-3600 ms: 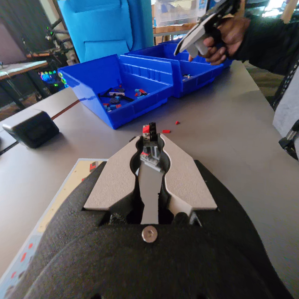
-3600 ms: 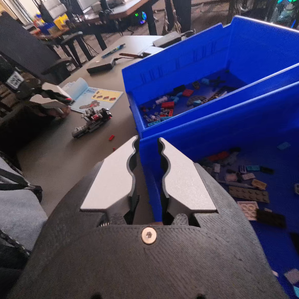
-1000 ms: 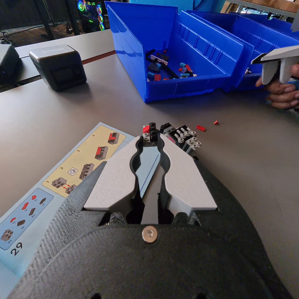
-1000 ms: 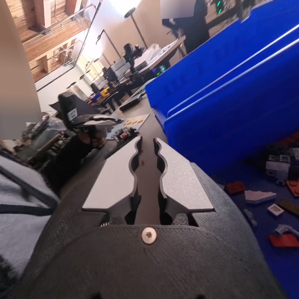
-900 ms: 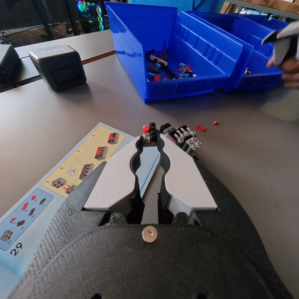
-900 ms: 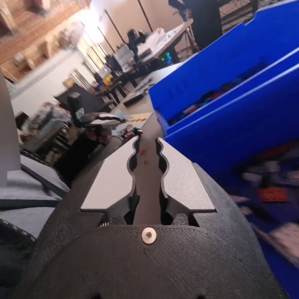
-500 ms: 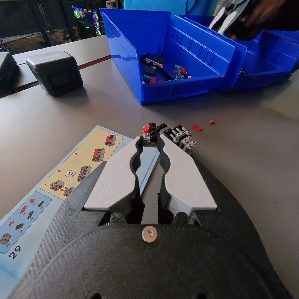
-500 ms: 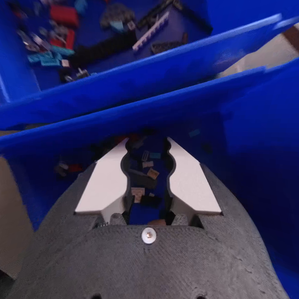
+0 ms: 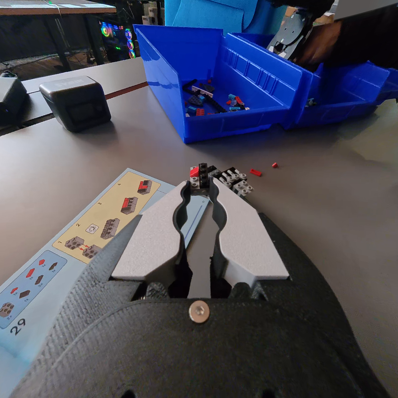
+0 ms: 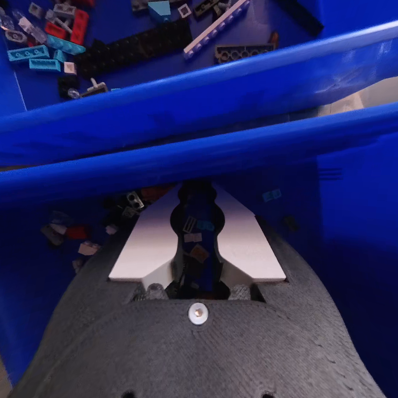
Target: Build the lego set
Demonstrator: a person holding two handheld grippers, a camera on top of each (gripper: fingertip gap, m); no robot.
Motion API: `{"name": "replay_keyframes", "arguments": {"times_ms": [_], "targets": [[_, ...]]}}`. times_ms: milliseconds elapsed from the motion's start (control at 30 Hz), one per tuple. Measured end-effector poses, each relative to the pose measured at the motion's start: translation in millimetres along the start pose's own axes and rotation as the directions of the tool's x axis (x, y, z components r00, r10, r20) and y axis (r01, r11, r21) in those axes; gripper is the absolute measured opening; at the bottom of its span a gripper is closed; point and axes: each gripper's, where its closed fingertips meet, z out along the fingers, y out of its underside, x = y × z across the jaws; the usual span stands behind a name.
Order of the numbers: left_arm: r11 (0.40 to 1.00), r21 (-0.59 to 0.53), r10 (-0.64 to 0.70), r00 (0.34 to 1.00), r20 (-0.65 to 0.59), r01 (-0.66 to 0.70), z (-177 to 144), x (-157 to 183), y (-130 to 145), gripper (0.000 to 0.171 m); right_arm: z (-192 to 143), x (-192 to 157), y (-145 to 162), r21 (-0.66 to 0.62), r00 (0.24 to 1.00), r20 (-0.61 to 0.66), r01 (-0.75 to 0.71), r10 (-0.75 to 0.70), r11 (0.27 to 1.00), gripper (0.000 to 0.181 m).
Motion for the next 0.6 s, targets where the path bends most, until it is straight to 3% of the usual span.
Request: {"name": "replay_keyframes", "arguments": {"times_ms": [200, 400, 500, 600], "targets": [[0.999, 0.041, -0.020, 1.000, 0.020, 0.019, -18.7, 2.8, 0.6, 0.017, -6.9, 1.1, -1.0, 0.016, 0.999, -0.017, -0.050, 0.050, 0.999, 0.019], [0.996, 0.073, -0.049, 0.999, 0.022, 0.048, -38.0, 5.5, 2.8, 0.017, -63.5, -6.1, -17.3, 0.117, 0.990, -0.108, -0.082, 0.094, 0.990, 0.018], [0.998, 0.035, -0.050, 0.998, 0.037, 0.048, -40.3, 4.3, 9.6, 0.017, -103.5, -36.9, -37.4, 0.210, 0.990, -0.109, -0.060, 0.085, 0.976, 0.018], [0.999, -0.027, -0.038, 0.997, 0.062, 0.040, -38.8, 2.9, 18.3, 0.017, -128.2, -97.6, -63.3, 0.299, 0.999, -0.035, -0.013, 0.024, 0.954, 0.018]]}}
